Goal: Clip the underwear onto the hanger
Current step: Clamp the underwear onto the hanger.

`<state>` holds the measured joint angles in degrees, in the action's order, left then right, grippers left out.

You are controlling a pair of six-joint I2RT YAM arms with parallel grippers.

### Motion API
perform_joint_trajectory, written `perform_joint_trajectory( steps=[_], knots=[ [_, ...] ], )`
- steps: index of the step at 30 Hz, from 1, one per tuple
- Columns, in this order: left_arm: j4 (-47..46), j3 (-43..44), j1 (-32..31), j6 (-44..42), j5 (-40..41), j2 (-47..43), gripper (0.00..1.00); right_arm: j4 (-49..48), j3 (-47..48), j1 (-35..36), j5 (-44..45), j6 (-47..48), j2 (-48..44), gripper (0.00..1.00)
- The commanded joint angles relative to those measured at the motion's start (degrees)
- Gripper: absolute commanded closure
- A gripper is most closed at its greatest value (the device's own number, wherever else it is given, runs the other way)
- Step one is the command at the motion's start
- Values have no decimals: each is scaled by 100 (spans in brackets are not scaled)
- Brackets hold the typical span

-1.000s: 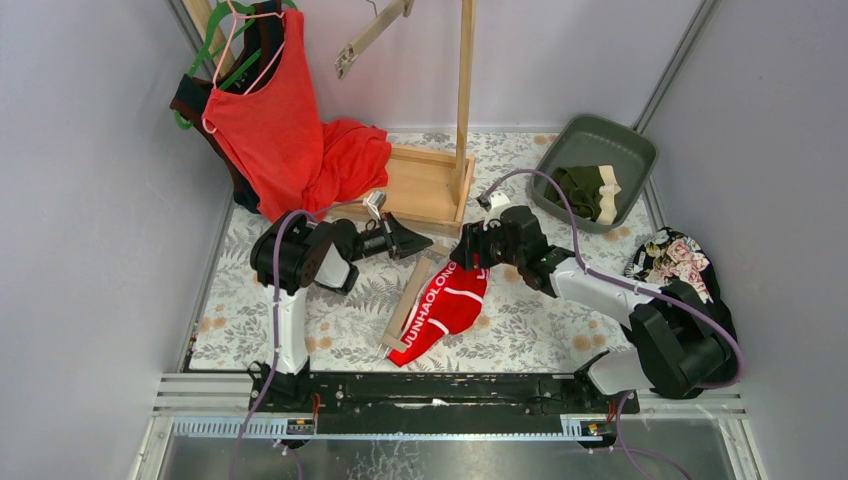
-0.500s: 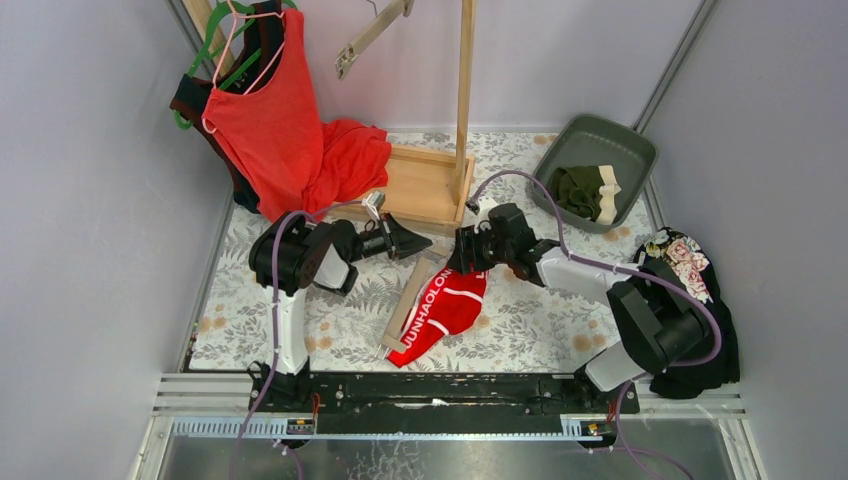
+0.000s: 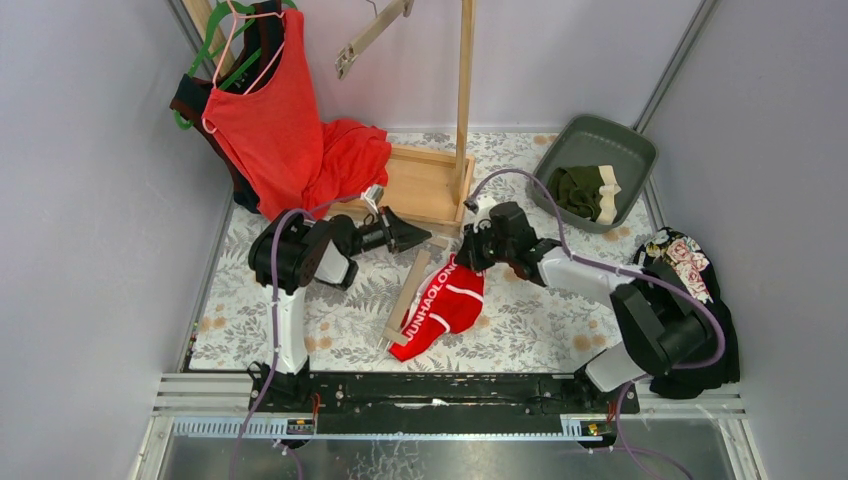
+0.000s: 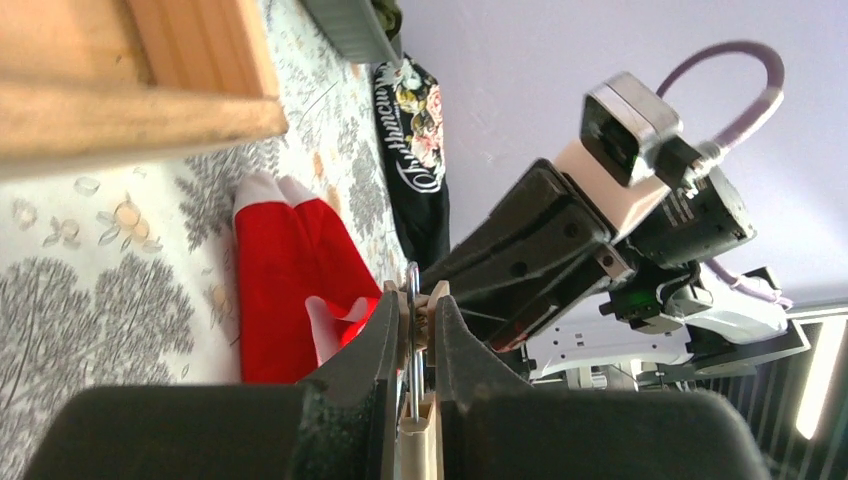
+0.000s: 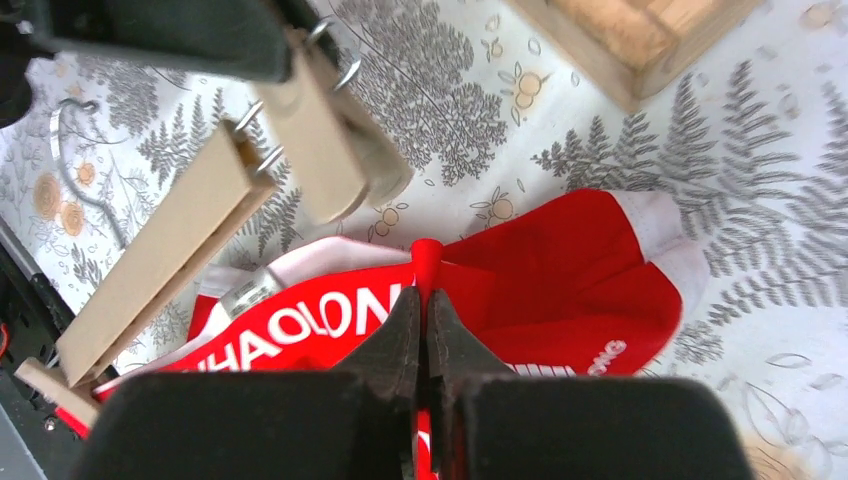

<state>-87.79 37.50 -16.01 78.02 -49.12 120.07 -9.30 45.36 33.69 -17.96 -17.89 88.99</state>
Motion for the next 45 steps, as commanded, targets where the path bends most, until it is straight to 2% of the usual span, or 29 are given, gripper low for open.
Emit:
perform_joint_trajectory(
  steps=[1, 4, 10, 16, 19, 22, 30, 36, 41, 45],
  knots=[
    [-463, 528, 41, 344, 116, 59, 100, -658, -259, -11, 538, 456, -1043, 100],
    [-454, 938, 38, 540, 212, 35, 100, -1291, -614, -10, 1229, 681, -1605, 100],
    [-424, 1687, 36, 894, 188, -16, 100, -1391, -434, -7, 1647, 1253, -1661, 100],
    [-406, 1866, 54, 943, 162, -197, 100, -2914, -1235, -12, 2028, 1370, -2028, 100],
    [-419, 1824, 54, 890, 95, -236, 100, -3042, -1353, -20, 2125, 1429, -2049, 100],
    [-432, 1645, 55, 745, 5, -266, 100, -3072, -1423, -80, 1913, 1325, -2027, 100],
    [-450, 1092, 46, 277, -264, -436, 100, -3165, -1287, -719, 515, 565, -1734, 100],
    [-450, 947, 15, 138, -331, -446, 100, -3105, -935, -816, -74, 512, -1368, 100],
    [-450, 933, -24, 88, -367, -397, 100, -3722, -965, -898, -430, 322, -1046, 100],
    [-450, 900, -34, 65, -370, -362, 100, -3839, -823, -975, -648, 221, -808, 100]
  ],
)
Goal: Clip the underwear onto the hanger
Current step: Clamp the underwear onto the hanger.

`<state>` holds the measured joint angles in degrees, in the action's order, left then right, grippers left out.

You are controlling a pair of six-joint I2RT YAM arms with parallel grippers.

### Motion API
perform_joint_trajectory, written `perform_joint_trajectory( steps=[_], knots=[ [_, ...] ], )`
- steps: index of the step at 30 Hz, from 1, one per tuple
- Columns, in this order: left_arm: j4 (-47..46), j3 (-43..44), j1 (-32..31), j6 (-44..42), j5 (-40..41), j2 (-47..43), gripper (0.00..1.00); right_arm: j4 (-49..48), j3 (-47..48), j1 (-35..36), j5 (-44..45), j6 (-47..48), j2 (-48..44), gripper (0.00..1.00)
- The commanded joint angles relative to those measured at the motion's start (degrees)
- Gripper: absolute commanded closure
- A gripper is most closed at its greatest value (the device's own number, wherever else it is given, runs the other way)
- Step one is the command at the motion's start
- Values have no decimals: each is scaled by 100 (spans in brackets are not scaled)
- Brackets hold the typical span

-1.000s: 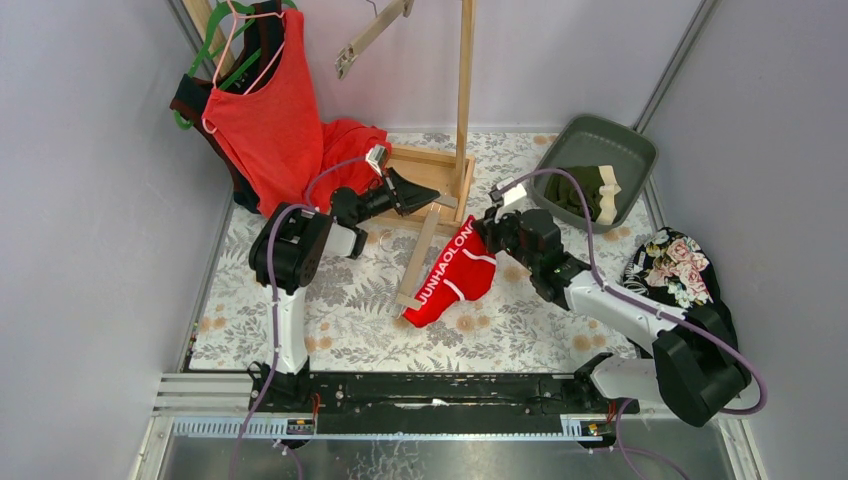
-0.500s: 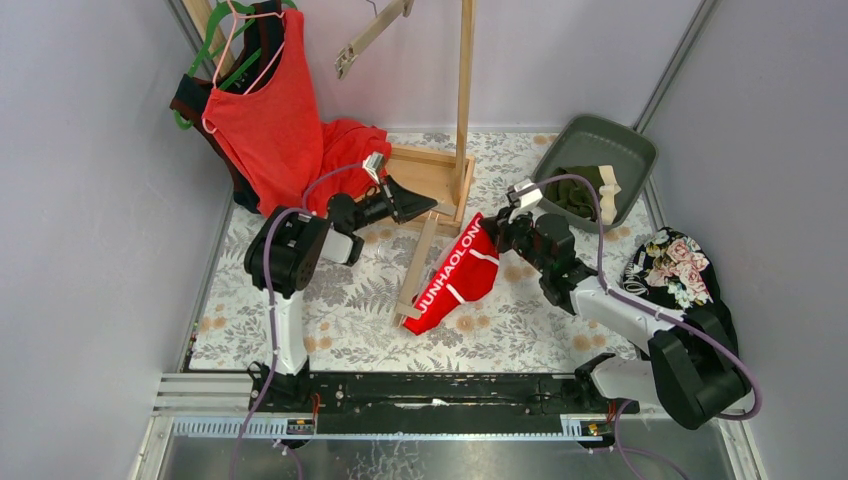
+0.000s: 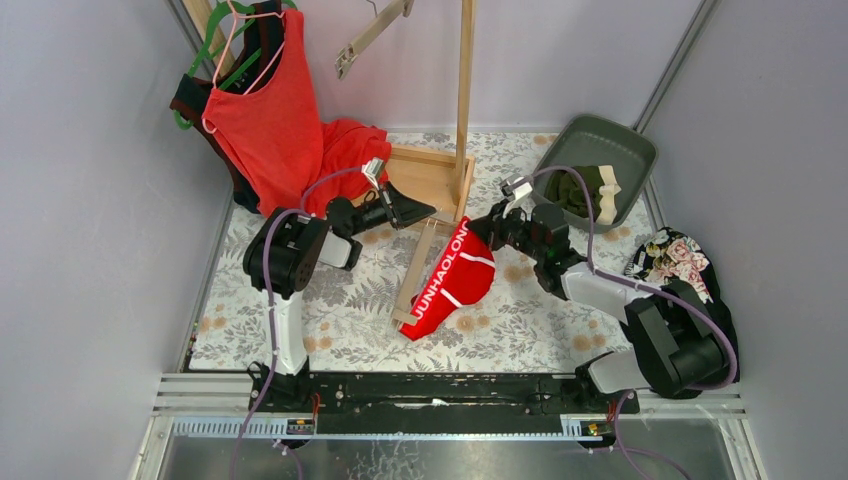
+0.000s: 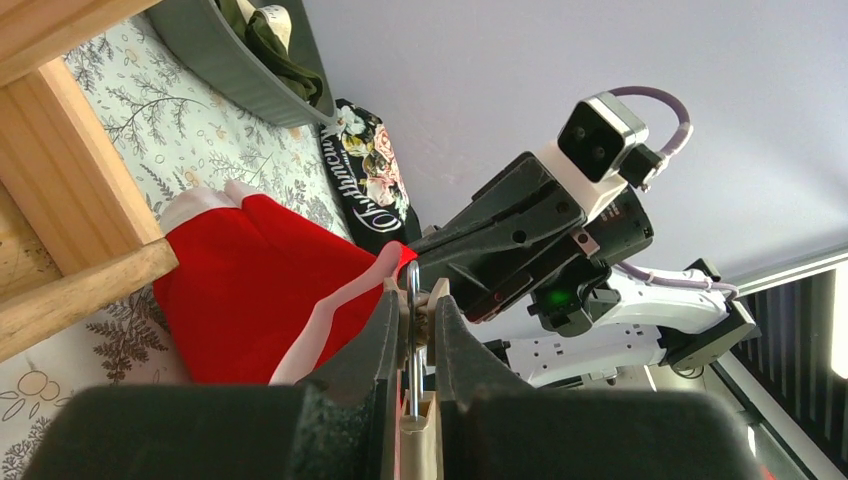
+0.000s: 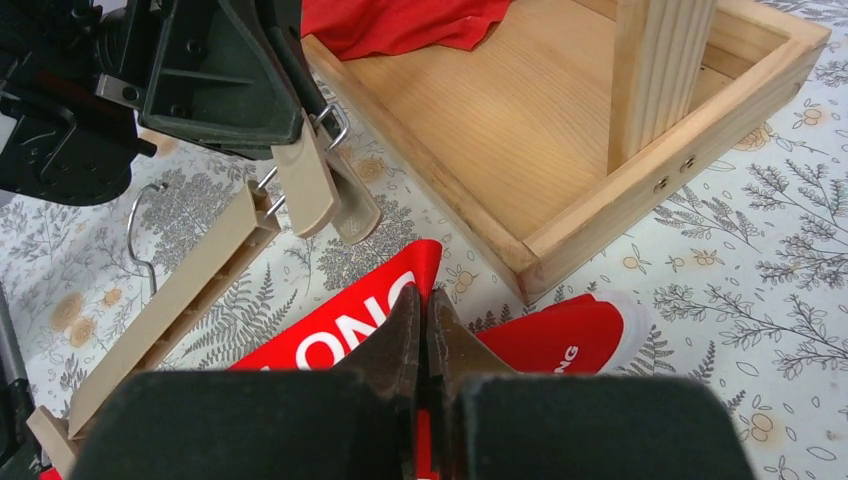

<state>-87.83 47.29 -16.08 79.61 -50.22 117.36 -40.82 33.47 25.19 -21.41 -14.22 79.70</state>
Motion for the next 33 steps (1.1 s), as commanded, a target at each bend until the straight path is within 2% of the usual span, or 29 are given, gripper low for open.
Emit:
perform_joint_trajectory(
  steps=[1, 33],
  knots=[
    [-445, -89, -27, -114, -268, -91, 100, -711, 391, -128, -335, -169, 153, 100],
    [-438, -27, -132, -245, -401, 78, 100, -688, 1059, -235, -826, -333, 653, 100]
  ],
)
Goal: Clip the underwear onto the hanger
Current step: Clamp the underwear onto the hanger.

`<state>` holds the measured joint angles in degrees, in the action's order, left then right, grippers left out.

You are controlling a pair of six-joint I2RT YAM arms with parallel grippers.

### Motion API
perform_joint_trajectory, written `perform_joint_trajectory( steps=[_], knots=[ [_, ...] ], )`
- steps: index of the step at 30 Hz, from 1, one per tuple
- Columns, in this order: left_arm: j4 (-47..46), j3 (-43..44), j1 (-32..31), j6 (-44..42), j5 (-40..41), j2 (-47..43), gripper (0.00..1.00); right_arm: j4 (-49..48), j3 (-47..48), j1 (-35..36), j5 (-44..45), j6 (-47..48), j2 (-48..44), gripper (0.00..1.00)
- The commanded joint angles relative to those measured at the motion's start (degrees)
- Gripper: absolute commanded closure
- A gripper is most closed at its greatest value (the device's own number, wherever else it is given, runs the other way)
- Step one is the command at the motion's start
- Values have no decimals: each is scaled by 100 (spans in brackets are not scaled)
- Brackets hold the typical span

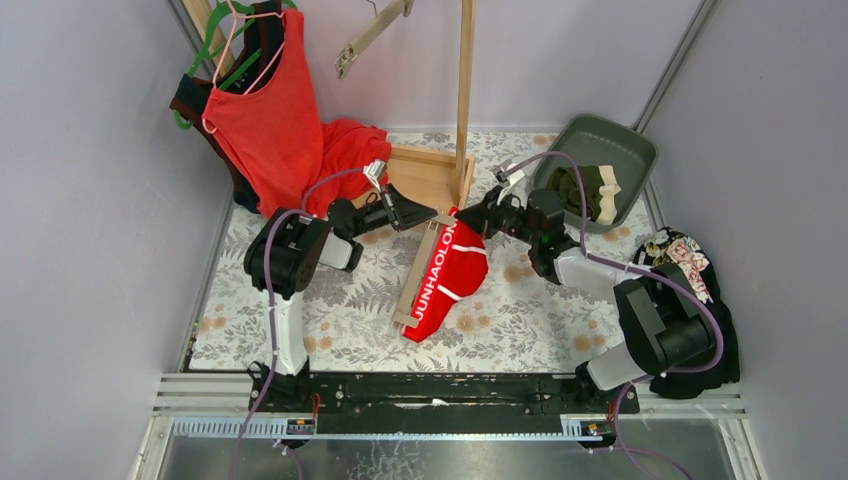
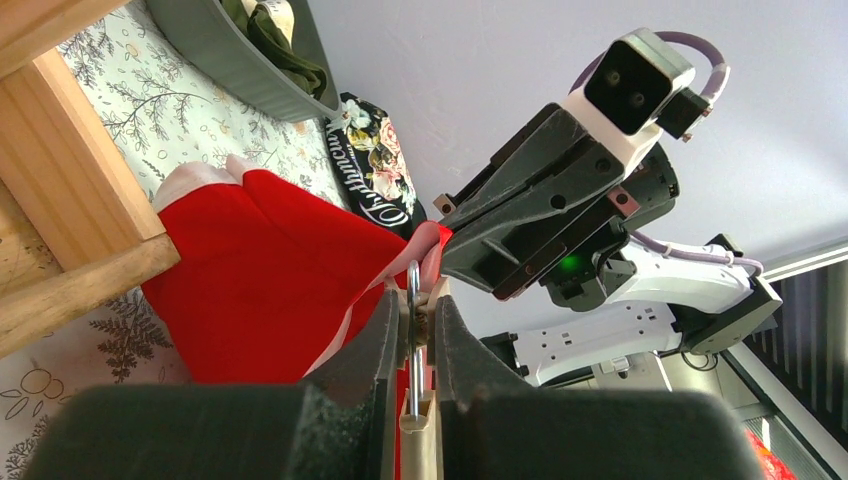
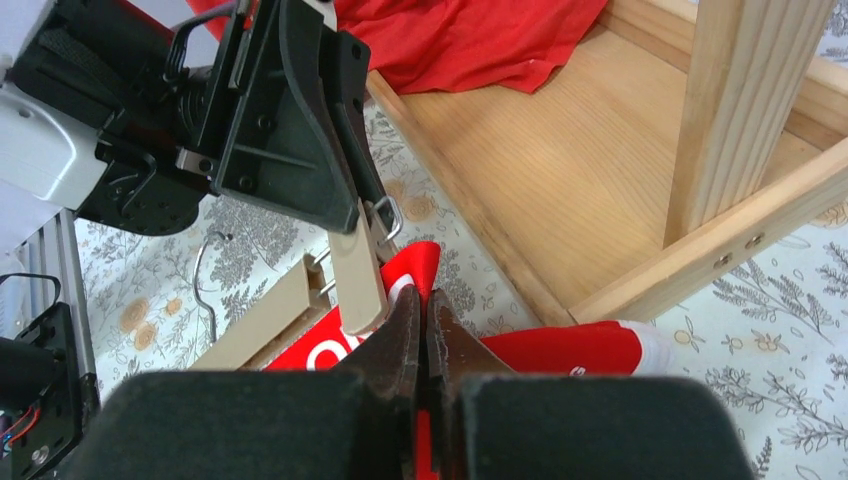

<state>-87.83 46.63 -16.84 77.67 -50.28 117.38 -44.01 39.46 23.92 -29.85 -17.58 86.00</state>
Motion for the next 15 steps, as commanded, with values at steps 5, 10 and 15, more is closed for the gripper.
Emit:
perform_joint_trajectory(
  steps=[5, 10, 15],
  knots=[
    [-428, 65, -71, -51, -459, 105, 100, -276, 665, -110, -153, -39, 209, 100],
    [-430, 87, -70, -42, -465, 151, 100, -273, 753, -112, -223, -88, 303, 100],
    [-428, 143, -72, -17, -519, 208, 100, -226, 816, -117, -228, -70, 339, 100]
  ],
)
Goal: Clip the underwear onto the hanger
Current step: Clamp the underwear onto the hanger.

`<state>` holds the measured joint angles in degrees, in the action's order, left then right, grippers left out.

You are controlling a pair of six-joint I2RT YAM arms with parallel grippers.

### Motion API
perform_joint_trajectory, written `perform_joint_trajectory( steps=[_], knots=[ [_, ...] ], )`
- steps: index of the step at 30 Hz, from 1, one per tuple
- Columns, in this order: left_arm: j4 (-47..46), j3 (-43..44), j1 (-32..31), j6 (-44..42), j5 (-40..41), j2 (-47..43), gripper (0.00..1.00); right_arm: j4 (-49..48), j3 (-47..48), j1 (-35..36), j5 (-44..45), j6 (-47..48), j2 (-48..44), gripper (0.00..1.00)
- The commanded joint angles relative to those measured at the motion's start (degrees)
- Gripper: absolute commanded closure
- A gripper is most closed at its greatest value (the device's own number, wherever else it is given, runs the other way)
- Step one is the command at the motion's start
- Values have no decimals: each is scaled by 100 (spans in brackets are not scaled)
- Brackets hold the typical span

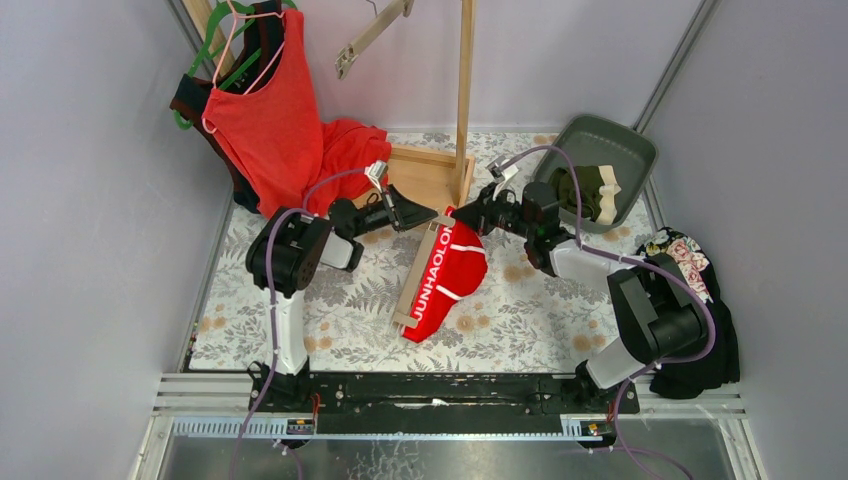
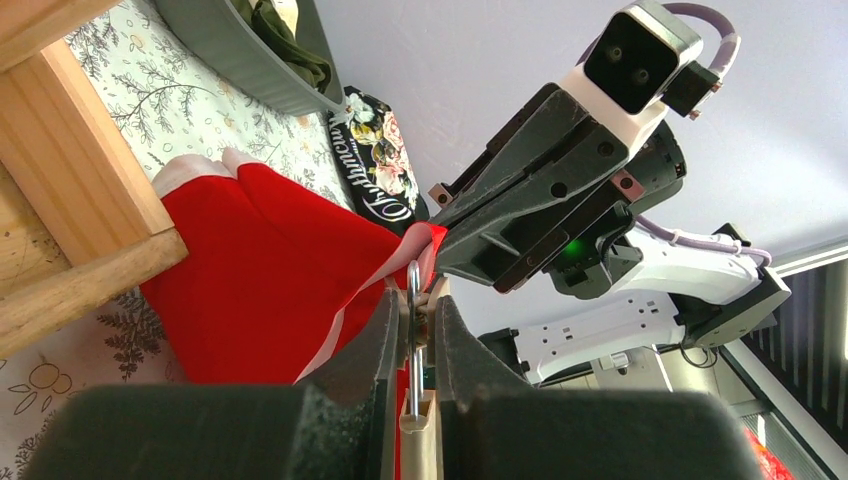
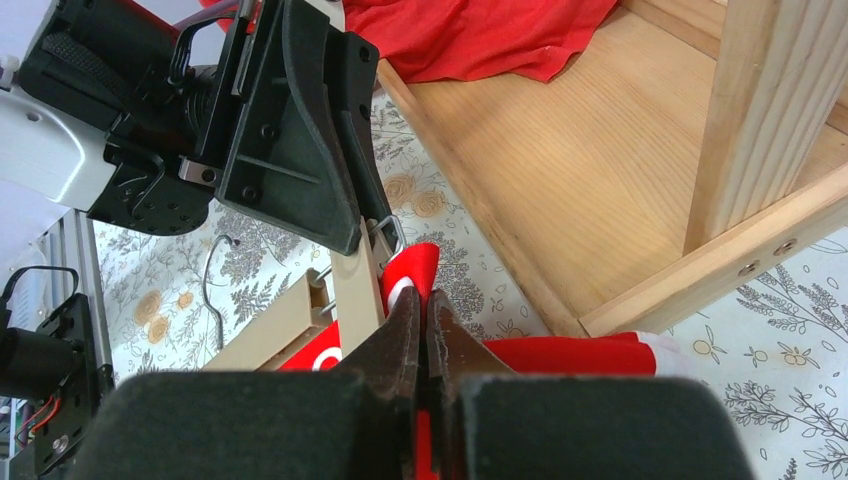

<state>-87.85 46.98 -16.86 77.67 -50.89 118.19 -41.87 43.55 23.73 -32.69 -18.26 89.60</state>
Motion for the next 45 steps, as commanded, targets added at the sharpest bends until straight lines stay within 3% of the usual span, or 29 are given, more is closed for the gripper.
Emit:
perform_joint_trajectory(
  steps=[1, 9, 13, 18, 24, 28, 45],
  knots=[
    [-427, 124, -71, -11, -464, 147, 96, -437, 423, -96, 44, -1, -14, 100],
    [-426, 114, -72, -23, -467, 193, 50, -401, 441, -104, -57, 49, -33, 100],
    [-426, 80, -54, -41, -444, 210, 41, -480, 290, -117, -84, 203, -144, 100],
    [-427, 14, -6, -58, -384, 169, 39, -939, -75, -374, -384, 372, -298, 100],
    [-430, 44, -10, -28, -364, 121, 38, -2287, -157, -1017, -1407, -701, 265, 100],
    [-426, 8, -10, -50, -347, 109, 37, -2882, -264, -1069, -1538, -1032, 436, 100],
    [-431, 281, -265, 24, -181, 242, 34, -3091, -154, -1101, -2161, -1304, 914, 100]
  ],
)
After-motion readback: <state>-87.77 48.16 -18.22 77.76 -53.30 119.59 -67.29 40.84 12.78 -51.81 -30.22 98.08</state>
